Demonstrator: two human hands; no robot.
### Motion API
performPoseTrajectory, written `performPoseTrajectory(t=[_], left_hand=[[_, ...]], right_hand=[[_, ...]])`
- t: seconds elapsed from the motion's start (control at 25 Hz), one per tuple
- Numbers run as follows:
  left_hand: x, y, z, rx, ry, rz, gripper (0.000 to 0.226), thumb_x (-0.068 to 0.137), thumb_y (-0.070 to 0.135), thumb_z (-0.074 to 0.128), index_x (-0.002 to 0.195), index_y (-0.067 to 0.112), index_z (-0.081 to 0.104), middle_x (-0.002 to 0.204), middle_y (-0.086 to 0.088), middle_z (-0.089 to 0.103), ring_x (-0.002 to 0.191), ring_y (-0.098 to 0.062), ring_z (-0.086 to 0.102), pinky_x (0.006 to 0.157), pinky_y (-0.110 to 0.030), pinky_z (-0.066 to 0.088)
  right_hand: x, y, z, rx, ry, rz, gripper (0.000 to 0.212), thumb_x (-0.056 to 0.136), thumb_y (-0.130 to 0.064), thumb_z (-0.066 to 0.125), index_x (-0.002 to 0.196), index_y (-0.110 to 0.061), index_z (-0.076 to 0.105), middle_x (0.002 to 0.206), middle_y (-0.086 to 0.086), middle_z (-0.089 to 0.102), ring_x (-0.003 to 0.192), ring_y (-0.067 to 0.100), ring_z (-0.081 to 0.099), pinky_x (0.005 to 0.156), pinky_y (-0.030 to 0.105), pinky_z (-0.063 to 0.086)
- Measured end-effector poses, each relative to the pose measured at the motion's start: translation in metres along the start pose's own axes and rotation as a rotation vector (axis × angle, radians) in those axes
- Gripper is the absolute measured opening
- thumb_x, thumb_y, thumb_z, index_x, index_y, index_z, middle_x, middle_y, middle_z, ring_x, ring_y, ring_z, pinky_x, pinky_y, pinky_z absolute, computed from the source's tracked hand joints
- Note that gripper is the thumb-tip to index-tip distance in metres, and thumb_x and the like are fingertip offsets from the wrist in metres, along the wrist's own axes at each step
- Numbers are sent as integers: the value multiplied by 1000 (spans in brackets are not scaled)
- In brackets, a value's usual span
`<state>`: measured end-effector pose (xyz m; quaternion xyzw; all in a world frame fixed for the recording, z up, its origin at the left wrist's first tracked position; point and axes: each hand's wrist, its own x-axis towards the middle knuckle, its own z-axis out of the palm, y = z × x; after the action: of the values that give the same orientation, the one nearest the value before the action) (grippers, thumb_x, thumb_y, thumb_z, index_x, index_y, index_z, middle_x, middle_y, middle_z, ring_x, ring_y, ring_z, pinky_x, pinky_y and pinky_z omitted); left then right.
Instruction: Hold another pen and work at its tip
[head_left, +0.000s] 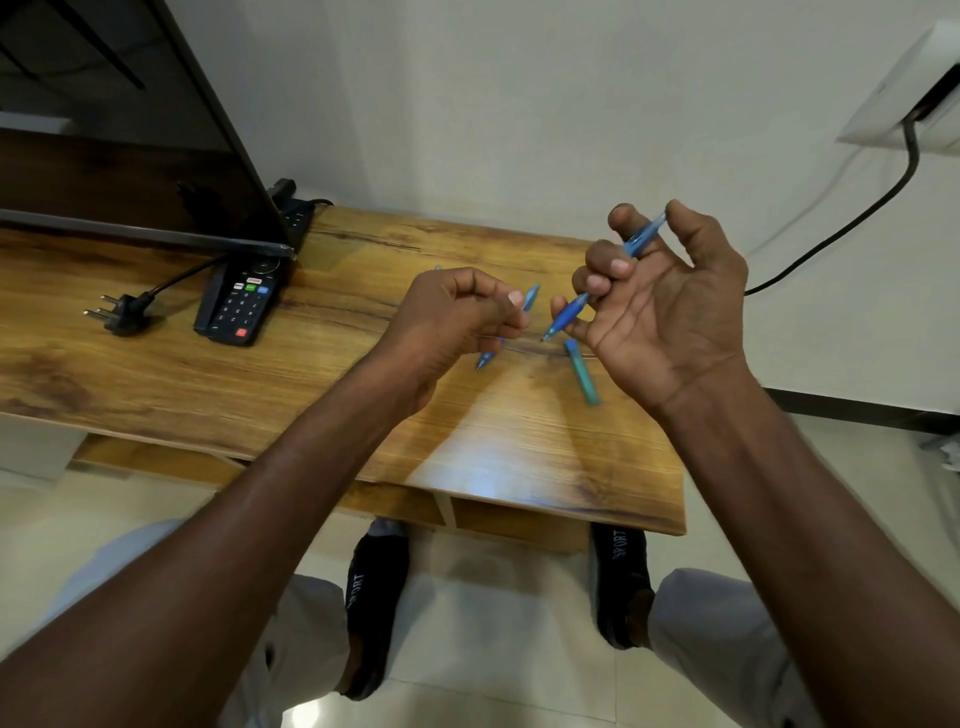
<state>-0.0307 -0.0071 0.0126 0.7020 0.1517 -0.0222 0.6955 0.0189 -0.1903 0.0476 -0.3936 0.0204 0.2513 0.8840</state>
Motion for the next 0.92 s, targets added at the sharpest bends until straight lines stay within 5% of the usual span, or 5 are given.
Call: performPoseTrajectory(t=[0.32,0.92], left_hand=[[3,-5,-5,-10,33,-149,24,102,17,67,115,-3,70,96,-17,81,95,-31,78,81,-36,62],[0,-1,0,-71,-105,-221,31,106,24,60,120,-2,70,104,-18,80,104,-32,78,92,-37,62]], right_hand=[[0,1,6,-8,-14,-88,42,105,-49,39,95,-18,65,72,-4,31,63,13,33,66,34,37],[0,-2,4,39,-33,-74,41,104,-45,38,95,-18,69,70,-4,31,62,13,33,68,35,36]])
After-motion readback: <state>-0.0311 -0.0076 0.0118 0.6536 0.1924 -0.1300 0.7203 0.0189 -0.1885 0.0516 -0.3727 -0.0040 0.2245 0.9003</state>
